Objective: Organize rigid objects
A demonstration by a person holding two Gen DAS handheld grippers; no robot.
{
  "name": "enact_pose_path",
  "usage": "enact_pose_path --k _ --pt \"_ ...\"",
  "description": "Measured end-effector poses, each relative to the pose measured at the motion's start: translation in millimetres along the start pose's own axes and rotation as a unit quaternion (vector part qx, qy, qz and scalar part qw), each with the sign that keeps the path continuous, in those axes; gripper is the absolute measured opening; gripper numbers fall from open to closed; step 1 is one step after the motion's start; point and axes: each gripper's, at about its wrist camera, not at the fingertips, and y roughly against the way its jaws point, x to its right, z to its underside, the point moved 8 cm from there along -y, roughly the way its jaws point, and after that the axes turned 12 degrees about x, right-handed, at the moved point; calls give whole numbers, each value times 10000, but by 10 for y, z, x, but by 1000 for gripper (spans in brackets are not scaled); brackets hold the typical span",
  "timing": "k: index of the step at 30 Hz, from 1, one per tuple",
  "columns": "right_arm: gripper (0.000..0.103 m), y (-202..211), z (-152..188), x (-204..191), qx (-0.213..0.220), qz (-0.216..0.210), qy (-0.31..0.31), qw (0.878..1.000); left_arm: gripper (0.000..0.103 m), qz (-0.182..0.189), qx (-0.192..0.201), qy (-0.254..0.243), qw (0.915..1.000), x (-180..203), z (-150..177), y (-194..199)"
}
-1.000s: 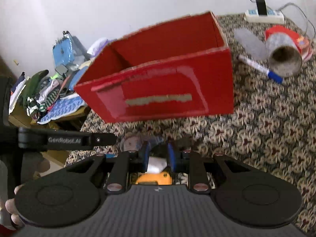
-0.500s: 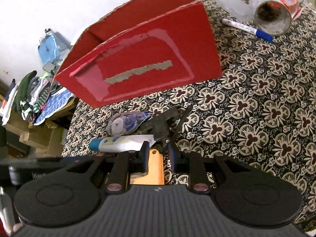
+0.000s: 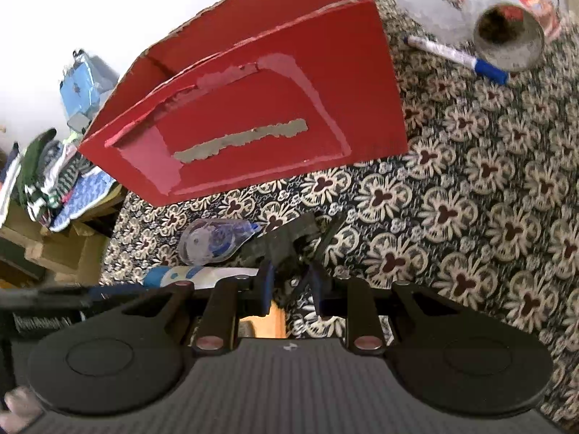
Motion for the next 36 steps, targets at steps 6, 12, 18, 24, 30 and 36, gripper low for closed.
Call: enact_pose_path --k 6,12,18,24,30,36 --pt "9 -87 -9 -80 -15 -112 472 9988 64 109 147 106 9998 -44 -173 13" --pt "13 -209 9 -165 -8 -93 1150 9933 64 174 112 -22 9998 53 -239 -64" --pt "11 -181 -22 -89 -47 -240 1100 9936 64 470 -91 -129 9988 230 -248 -193" --pt "10 -67 -64 106 11 -118 910 9958 64 713 -335 -218 9967 432 -228 -402" --pt "14 -1 -57 204 -38 -203 766 9968 64 899 -582 -430 9933 711 -183 -650" --pt "14 32 -20 135 -84 -374 1102 9932 63 844 -791 -654 9911 873 -131 -881"
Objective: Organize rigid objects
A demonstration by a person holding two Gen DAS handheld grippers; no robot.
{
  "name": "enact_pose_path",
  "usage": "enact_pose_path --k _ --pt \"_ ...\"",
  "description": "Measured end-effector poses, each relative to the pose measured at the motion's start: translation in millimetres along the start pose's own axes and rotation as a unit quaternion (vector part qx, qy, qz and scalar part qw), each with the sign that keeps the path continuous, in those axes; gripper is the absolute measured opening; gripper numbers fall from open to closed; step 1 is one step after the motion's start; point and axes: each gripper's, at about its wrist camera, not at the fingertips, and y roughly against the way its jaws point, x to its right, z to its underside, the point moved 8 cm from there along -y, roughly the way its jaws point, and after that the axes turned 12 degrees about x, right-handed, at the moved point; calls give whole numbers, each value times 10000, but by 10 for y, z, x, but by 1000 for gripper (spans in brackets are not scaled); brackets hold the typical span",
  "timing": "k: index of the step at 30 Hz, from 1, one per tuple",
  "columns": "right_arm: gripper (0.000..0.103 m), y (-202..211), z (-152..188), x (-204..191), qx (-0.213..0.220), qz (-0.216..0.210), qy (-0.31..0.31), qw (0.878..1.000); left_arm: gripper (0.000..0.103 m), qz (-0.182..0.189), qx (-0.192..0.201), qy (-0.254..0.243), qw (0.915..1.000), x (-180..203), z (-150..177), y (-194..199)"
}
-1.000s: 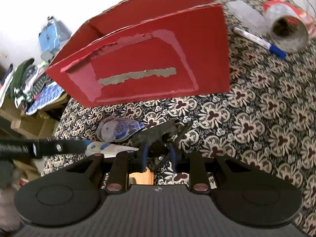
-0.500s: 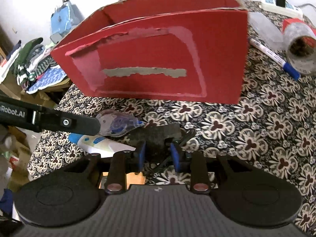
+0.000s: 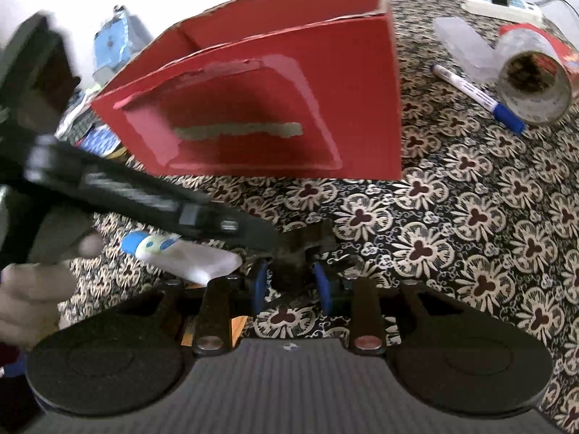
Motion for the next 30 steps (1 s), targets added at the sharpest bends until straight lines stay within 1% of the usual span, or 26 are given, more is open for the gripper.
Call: enact_pose_path --k 3,7,10,13,15,17,20,23,25,28,30 --pt "14 -13 8 -44 -15 -10 271 9996 64 -79 20 -142 9999 53 -18 -25" --pt "14 -45 -2 -68 31 26 536 9986 69 -129 32 -220 9997 57 -18 -30" --pt "16 -123 20 -48 -55 34 624 9980 75 -172 34 -243 9996 48 -22 -34" --pt "14 -129 25 -44 -23 0 670 9977 80 -248 26 -313 9992 66 -18 -58" --pt "6 -116 19 -33 30 -26 648 9979 85 -268 9 -350 9990 100 -7 -82" --pt "3 -85 -1 -27 112 -43 620 9980 87 -298 31 -350 9989 116 -8 -88" --pt "0 -19 -18 -11 239 -42 603 9979 88 -134 -18 -149 9998 108 -30 -84" --pt "0 81 -65 -23 422 -150 592 9972 89 93 -86 93 9999 111 -44 -87" --pt "0 155 -86 -38 519 -117 631 9966 89 260 -127 245 9993 110 -52 -98" --pt "0 170 -68 11 513 30 634 9967 89 294 -144 311 9990 101 -64 -122" --pt "0 217 -81 83 600 49 424 9973 90 343 -152 339 9987 101 -67 -124"
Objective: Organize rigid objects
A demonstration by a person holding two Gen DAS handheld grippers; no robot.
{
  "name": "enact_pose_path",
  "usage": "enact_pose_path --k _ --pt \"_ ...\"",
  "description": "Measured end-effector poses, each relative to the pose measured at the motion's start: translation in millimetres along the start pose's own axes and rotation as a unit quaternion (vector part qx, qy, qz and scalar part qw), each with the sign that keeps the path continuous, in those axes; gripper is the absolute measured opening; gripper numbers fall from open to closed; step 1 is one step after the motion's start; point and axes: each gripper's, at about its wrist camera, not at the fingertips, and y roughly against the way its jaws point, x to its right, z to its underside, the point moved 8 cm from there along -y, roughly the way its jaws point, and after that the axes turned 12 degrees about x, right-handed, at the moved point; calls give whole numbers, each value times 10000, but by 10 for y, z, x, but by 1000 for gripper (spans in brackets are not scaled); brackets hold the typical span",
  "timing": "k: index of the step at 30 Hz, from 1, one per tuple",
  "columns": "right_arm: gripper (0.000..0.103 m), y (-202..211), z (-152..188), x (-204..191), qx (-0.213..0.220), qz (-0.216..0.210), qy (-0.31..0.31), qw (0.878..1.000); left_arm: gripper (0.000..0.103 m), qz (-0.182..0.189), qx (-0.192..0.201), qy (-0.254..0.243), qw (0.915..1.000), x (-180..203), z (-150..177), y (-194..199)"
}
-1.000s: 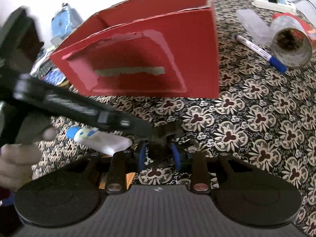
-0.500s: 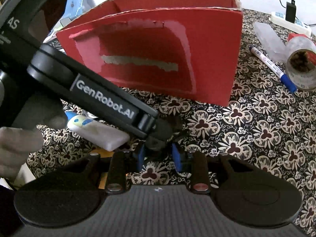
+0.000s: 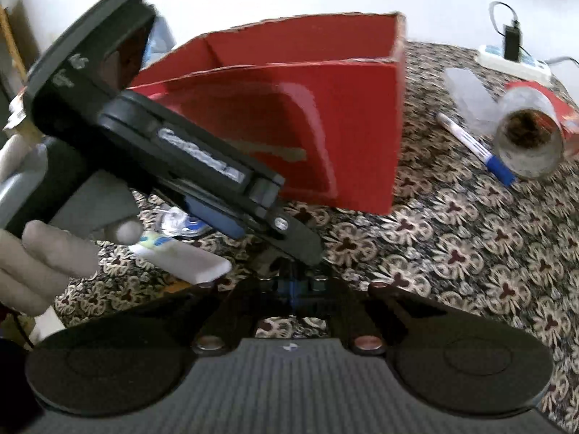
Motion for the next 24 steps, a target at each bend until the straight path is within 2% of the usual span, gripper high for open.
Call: enact_pose_path --k 2,5,8,11,14,16,19,21,23,24 --pt "0 39 -24 56 38 -73 -238 9997 90 68 6 76 9999 -10 -15 15" --pt "0 62 -30 150 96 157 -334 9993 90 69 111 88 9999 -53 -52 99" --pt "0 71 -26 290 -36 -117 -1189 9928 90 88 272 -42 9996 -88 -87 207" --pt "0 47 -49 416 -23 -331 -2032 9786 89 -107 405 -505 9978 -115 -80 282" --pt "0 -56 -41 521 -51 -619 -3016 9514 86 -349 463 -1056 9927 -82 -21 305" --pt "0 -135 -35 545 -108 -701 -3366 9390 84 -294 455 -1194 9914 -26 19 301" --pt "0 -228 -32 523 -168 -761 -3431 9361 74 -317 456 -1268 9904 42 45 249" --pt "0 -284 -30 492 -213 -845 -3448 9346 61 -385 387 -1257 9906 30 53 159" --pt "0 -347 -17 471 -246 -870 -3495 9326 55 -362 277 -1175 9920 11 71 74" --pt "0 -364 -7 485 -240 -880 -3499 9323 52 -371 353 -1213 9913 27 62 69"
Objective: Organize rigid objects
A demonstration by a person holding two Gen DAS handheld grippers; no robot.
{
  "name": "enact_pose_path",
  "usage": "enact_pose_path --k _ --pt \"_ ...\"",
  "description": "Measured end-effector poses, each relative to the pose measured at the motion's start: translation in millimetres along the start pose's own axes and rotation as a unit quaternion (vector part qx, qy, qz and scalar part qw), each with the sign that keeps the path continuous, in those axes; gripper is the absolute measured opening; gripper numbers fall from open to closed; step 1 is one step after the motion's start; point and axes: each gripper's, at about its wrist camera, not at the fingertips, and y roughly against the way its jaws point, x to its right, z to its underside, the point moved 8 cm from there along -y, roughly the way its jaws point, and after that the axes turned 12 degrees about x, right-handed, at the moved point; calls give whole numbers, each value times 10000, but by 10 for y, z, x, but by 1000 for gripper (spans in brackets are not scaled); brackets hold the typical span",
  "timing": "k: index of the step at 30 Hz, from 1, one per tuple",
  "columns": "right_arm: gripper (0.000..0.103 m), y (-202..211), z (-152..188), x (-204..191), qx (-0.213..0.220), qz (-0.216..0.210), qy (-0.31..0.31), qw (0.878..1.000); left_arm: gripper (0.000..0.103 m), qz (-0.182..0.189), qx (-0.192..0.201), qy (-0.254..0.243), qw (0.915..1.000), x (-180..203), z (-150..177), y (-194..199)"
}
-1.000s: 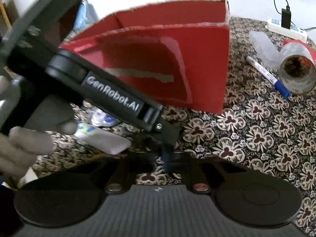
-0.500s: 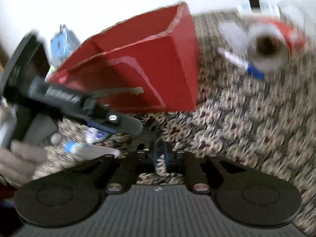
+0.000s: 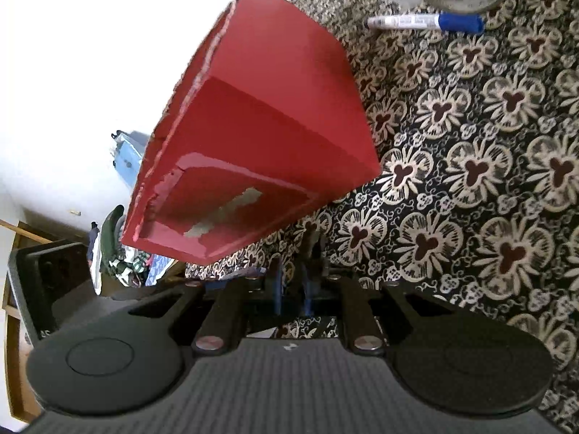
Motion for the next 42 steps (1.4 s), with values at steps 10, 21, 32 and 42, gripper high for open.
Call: enact_pose_path --k 10,21,32,42 --pt "0 144 -85 -296 264 -135 611 9977 18 37 111 -143 9998 42 -5 -28" --pt "0 69 -65 136 151 235 -34 9996 18 351 302 174 9988 -61 -14 -3" --pt "0 91 -37 -144 176 -53 161 9997 10 593 437 220 9970 25 -27 143" --pt "0 824 -362 -757 956 -329 984 9900 7 1234 1382 -169 9825 482 -514 824"
